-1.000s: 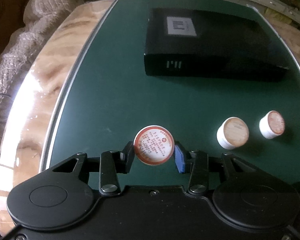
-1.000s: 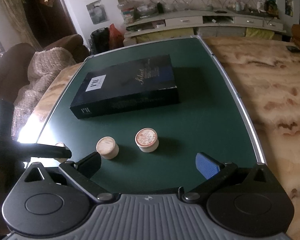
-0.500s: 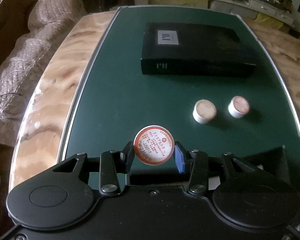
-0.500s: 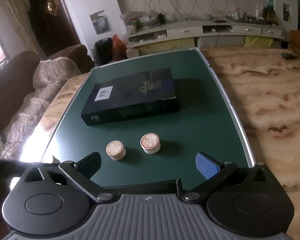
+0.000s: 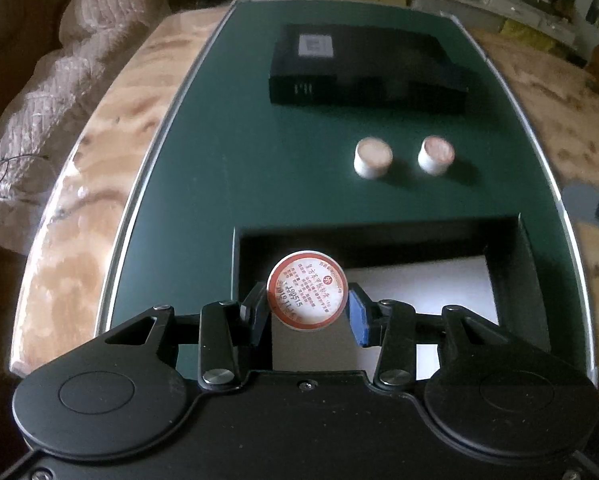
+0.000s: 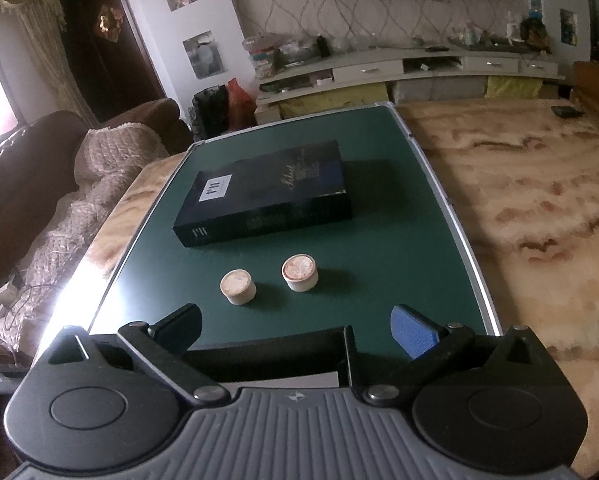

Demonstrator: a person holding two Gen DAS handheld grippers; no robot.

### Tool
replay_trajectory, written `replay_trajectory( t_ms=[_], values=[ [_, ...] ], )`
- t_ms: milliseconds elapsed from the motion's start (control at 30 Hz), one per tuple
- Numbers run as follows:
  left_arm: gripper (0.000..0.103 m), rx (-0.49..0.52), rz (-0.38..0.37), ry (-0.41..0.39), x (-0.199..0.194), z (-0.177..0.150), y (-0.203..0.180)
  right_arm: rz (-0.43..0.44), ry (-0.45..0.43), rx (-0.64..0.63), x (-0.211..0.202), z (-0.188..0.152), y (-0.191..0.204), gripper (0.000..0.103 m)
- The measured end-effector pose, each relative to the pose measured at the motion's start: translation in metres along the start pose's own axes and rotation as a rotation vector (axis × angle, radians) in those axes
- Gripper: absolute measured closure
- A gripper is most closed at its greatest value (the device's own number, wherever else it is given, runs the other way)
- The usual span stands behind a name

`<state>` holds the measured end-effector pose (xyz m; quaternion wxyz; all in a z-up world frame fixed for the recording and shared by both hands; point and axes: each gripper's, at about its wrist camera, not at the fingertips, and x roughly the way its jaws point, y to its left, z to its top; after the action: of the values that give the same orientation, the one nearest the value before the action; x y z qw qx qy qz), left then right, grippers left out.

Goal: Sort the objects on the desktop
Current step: 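Lift the red-labeled jar with the left tool over the black tray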

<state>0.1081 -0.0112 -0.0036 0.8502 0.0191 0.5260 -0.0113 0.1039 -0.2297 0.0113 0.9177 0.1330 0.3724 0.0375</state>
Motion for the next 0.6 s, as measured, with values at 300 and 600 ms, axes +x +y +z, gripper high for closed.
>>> replay_trajectory(
  t_ms=[300, 600],
  values=[
    [0.062, 0.002, 0.038, 0.07, 0.033, -0.019, -0.006, -0.003, 0.001, 0.009, -0.013, -0.006, -0.008, 0.0],
    [0.062, -0.014, 0.054, 0.111, 0.056, -0.026, -0.005, -0.006, 0.013, 0.013, -0.01, -0.01, -0.01, 0.0]
  ],
)
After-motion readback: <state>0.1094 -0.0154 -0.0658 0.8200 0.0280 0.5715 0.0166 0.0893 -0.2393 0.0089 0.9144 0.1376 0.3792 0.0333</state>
